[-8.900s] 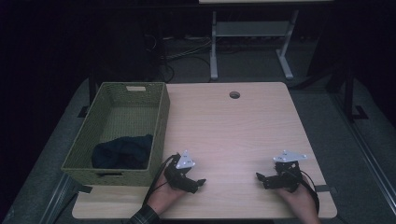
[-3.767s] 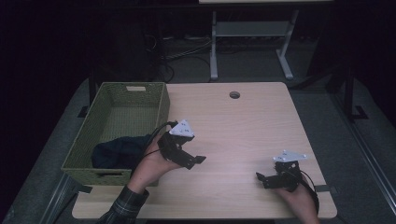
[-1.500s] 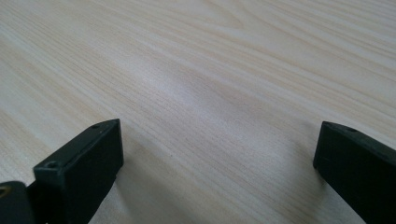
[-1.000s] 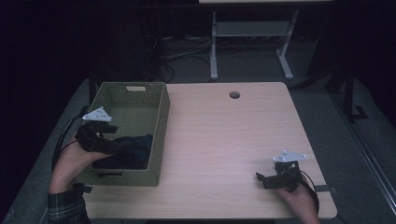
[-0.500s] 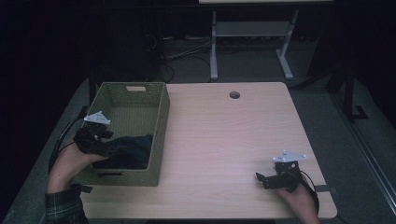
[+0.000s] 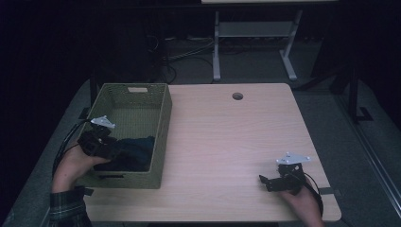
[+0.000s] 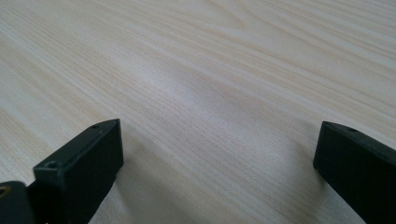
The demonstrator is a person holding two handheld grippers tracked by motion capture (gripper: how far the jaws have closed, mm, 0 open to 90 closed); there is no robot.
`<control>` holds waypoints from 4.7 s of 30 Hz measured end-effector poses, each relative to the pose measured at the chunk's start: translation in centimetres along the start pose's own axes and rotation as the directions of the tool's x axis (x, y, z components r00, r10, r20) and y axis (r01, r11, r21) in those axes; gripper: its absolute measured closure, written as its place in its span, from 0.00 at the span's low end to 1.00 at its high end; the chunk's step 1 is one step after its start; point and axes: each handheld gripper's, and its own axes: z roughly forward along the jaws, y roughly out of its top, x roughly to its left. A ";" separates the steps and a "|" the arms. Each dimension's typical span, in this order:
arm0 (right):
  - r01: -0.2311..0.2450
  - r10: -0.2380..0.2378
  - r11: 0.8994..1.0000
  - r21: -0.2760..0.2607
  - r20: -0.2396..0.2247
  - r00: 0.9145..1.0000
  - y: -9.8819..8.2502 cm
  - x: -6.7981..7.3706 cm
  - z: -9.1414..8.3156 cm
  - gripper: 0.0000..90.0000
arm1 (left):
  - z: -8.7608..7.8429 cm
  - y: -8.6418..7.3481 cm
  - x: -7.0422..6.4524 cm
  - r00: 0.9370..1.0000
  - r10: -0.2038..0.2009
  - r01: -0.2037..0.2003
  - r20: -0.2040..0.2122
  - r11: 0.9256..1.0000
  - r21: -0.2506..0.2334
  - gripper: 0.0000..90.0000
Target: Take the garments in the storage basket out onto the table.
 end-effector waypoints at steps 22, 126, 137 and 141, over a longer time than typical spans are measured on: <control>0.000 0.000 1.000 0.000 0.000 1.000 0.0 0.0 0.0 0.01 | -0.8 1.0 -0.1 0.998 -0.053 0.053 0.025 0.999 -0.002 0.84; -0.002 0.002 1.000 -0.001 0.002 1.000 0.0 0.0 0.0 0.02 | -10.0 18.0 -8.3 0.989 0.146 -0.138 0.012 0.956 -0.258 0.86; -0.004 0.004 1.000 0.000 -0.001 1.000 0.0 0.0 0.0 0.02 | -7.9 20.1 -10.7 0.980 0.195 -0.177 0.047 0.951 -0.253 0.86; -0.005 0.005 1.000 0.002 -0.001 1.000 0.0 0.0 0.0 0.02 | -6.8 20.7 -11.6 0.976 0.208 -0.186 0.061 0.948 -0.260 0.86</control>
